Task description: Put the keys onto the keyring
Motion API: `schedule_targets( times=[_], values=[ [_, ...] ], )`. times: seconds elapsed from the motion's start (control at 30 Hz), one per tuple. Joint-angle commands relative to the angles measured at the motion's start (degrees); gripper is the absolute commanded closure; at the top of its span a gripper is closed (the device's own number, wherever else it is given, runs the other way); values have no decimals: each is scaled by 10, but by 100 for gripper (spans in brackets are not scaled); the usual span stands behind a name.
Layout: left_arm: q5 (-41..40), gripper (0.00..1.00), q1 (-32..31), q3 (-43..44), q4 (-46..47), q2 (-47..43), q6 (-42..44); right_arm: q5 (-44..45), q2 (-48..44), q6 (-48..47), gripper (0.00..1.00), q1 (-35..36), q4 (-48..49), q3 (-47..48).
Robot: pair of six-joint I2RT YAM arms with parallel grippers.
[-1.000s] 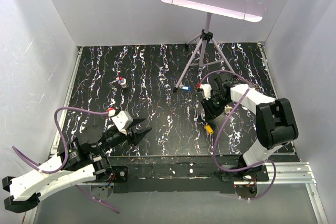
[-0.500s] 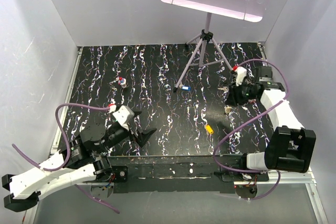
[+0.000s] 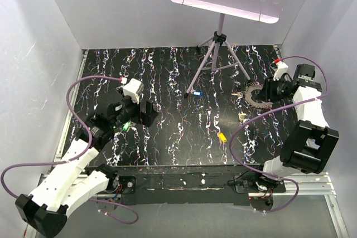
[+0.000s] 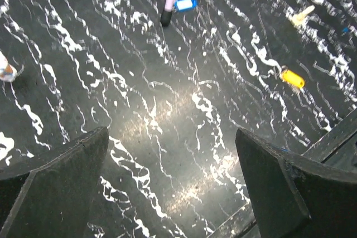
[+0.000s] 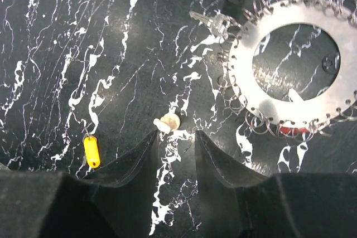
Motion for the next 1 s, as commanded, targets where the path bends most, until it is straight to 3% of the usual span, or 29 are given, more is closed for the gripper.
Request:
schedule_targets(
  times=[0.0, 0.17, 0.43, 0.7, 0.97],
  values=[
    [50, 2, 17, 4, -35, 8, 23, 15, 19, 66, 60, -20, 3, 18],
    [26, 2, 17, -44, 6, -27, 23, 32, 45, 103, 61, -48, 7, 29],
    [7, 2, 17, -45, 1, -41, 29, 55, 92, 122, 62, -63, 10, 39],
    [14, 2, 17, -46, 4, -45, 30, 23, 102, 74, 62, -63, -14, 31],
    [0, 2, 17, -50, 1, -48, 30, -5, 99, 83, 62, -62, -3, 17]
  ],
)
